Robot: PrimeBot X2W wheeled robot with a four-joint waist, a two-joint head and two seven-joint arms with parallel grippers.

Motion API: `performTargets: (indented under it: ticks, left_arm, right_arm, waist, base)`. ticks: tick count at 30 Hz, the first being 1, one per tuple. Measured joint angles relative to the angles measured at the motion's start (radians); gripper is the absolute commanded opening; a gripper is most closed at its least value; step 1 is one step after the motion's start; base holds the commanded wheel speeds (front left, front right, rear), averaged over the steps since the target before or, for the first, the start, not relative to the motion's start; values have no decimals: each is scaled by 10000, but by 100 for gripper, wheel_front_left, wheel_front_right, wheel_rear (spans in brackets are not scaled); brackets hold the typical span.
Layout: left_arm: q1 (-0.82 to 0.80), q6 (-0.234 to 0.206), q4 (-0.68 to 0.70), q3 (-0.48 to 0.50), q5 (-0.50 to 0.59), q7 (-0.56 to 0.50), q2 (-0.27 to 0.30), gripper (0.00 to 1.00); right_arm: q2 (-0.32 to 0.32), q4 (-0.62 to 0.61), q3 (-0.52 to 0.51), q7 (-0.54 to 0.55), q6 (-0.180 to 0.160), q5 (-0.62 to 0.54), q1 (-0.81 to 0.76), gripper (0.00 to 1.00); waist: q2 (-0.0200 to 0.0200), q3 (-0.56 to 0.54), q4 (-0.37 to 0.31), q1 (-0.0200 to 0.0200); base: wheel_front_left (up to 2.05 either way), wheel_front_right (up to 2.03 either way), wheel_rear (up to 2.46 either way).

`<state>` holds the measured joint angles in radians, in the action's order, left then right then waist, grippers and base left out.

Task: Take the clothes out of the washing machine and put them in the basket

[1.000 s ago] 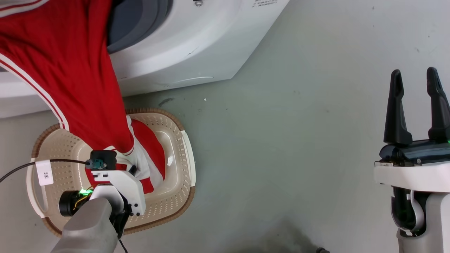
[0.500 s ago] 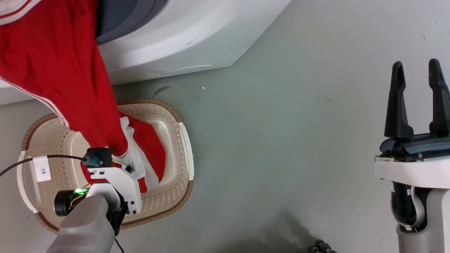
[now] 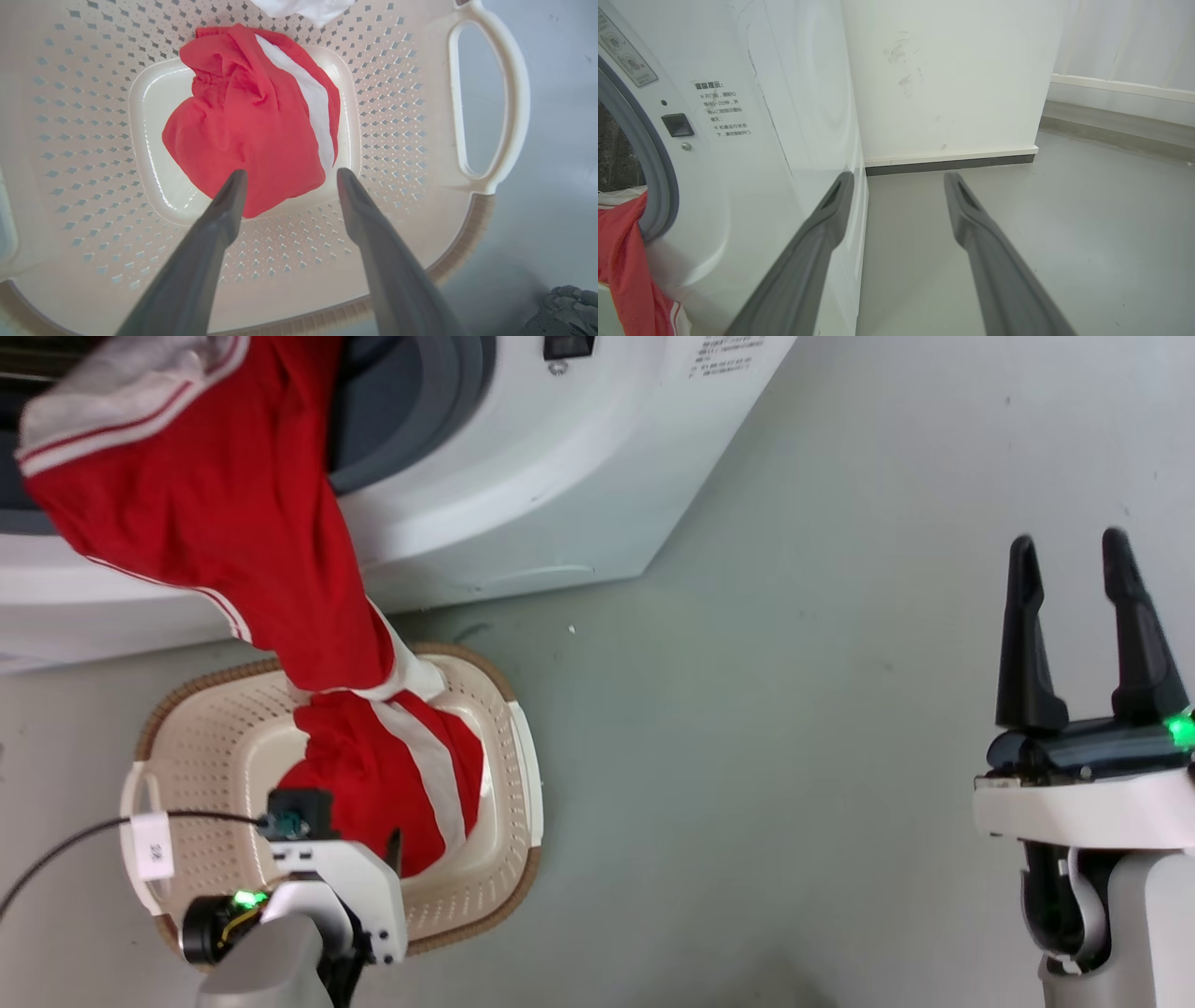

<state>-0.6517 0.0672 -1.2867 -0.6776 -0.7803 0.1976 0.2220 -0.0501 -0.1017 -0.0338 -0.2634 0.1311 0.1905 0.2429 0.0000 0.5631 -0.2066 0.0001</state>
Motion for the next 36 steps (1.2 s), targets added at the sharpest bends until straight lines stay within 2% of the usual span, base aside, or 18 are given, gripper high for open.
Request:
performTargets:
  ticks: [6, 10, 15, 18, 23, 29, 36]
  left_arm:
    - [756, 169, 265, -21, 54, 614, -213, 100]
    - [1292, -433, 1923, 608, 506, 631, 0, 100]
    - [2615, -1051, 4140, 1768, 1772, 654, 303, 100]
    - [3037, -1221, 5110, 2383, 2533, 654, 270, 100]
    - [3331, -1237, 5912, 3258, 3358, 654, 209, 100]
    - [2754, -986, 5783, 3919, 3912, 654, 192, 100]
    - [986, -637, 4019, 3962, 4238, 654, 420, 100]
  right_arm:
    - [0, 219, 0, 0, 0, -159, -686, 100]
    - [0, 330, -71, 0, 0, -274, -1173, 100]
    - [0, 405, -121, 0, 0, -368, -1577, 100]
    - [-2, 449, -123, 0, 0, -408, -1748, 100]
    - [-2, 483, -35, 0, 0, -412, -1878, 100]
    - [-2, 458, 98, 0, 0, -391, -1904, 100]
    - [-4, 374, 123, 0, 0, -284, -1615, 100]
  waist:
    - [0, -1140, 240, -1]
    - [0, -1933, 436, -2]
    - [0, -2777, 712, -3]
    - [0, -3165, 849, -3]
    - [0, -3602, 955, -4]
    - [0, -3660, 761, -3]
    - [0, -3153, 468, -3]
  base:
    - [0, 0, 0]
    - [0, 0, 0]
    - [0, 0, 0]
    - [0, 0, 0]
    - [0, 0, 0]
    - [0, 0, 0]
    - [0, 0, 0]
